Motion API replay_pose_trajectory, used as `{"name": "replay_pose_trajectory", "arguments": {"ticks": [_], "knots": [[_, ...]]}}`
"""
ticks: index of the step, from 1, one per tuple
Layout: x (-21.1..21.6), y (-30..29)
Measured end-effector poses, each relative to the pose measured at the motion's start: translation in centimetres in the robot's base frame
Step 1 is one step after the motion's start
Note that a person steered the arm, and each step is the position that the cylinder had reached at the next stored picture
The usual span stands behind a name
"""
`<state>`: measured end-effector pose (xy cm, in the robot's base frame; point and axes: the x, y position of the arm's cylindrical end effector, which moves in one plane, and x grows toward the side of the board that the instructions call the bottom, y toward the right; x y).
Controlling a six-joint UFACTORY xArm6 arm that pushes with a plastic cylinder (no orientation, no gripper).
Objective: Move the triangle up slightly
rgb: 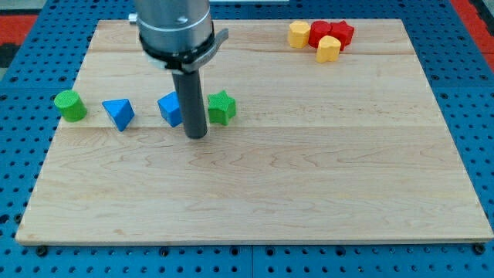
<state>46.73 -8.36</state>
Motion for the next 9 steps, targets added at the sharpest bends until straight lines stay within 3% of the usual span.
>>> {"name": "replay_pose_trajectory", "arguments": {"ticks": [2, 3, 4, 6, 8, 9], "knots": [[-0.8, -2.3], [2.0, -5.3], [1.8, -11.7], [-3.0, -12.1], [-3.6, -11.3], [0.2, -10.5]]}}
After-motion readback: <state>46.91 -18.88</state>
